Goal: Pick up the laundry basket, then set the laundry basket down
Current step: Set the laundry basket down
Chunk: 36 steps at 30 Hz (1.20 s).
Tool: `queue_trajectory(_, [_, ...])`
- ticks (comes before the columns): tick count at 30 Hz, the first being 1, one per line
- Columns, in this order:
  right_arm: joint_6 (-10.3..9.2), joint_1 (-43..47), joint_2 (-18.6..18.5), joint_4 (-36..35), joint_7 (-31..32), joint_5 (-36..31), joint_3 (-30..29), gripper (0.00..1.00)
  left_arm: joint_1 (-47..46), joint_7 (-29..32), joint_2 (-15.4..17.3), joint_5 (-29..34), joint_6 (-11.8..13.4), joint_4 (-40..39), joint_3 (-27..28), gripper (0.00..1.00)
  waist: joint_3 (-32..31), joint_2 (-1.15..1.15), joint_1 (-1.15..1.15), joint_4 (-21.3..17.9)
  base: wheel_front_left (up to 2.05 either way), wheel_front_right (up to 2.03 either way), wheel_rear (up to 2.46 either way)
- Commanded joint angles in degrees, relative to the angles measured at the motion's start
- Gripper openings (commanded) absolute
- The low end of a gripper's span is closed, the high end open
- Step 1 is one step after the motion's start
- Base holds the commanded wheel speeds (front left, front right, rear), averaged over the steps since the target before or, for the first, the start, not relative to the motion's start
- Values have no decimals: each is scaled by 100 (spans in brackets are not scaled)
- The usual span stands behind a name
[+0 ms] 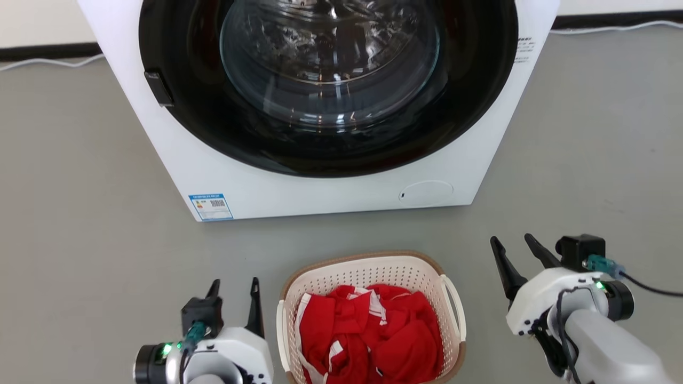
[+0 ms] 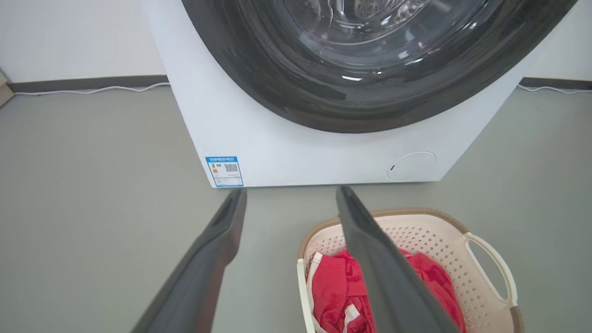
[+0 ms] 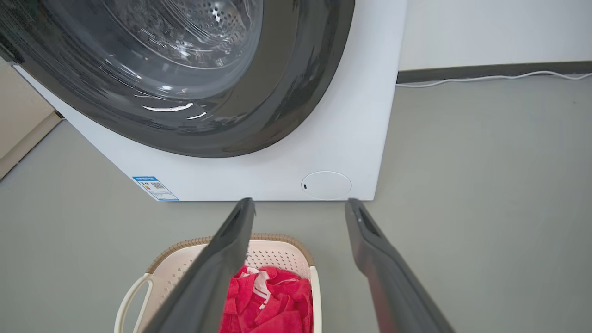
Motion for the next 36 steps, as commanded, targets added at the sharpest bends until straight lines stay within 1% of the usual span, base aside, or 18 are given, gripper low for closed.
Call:
queue_trajectory(1, [12, 138, -35, -136, -77, -110, -20, 100, -24, -52, 102, 91, 75, -165, 227, 100, -54, 0, 0, -14, 0, 0, 0])
queue_trajectory(5, [12, 539, -23, -738, -77, -804, -721, 100, 374, -52, 61, 527, 124, -707, 772, 100, -180, 0, 0, -33, 0, 0, 0])
queue_trajectory(10, [12, 1075, 56, -1501, -77, -1655, -1539, 100, 821, -52, -14, 959, 112, -1341, 1300, 100, -296, 0, 0, -60, 0, 0, 0])
queue_trajectory(14, [12, 1507, 181, -2028, -77, -2205, -2062, 100, 1108, -52, -76, 1231, 24, -1750, 1583, 100, -392, 0, 0, -71, 0, 0, 0])
queue_trajectory(18, [12, 1965, 311, -2528, -77, -2650, -2512, 100, 1333, -52, -139, 1437, -46, -1999, 1712, 100, -461, 0, 0, -43, 0, 0, 0])
queue_trajectory(24, [12, 2508, 433, -3226, -77, -3035, -2795, 100, 1580, -52, -192, 1653, -57, -2379, 1830, 100, -472, 0, 0, -68, 0, 0, 0])
queue_trajectory(28, [12, 2805, 469, -3528, -77, -3181, -2947, 100, 1799, -52, -208, 1742, -20, -2634, 1843, 100, -452, 0, 0, -72, 0, 0, 0])
queue_trajectory(36, [12, 2875, 507, -3556, -37, -3271, -3028, 100, 1849, -52, -212, 1623, 40, -2704, 1730, 100, -430, 0, 0, -75, 0, 0, 0])
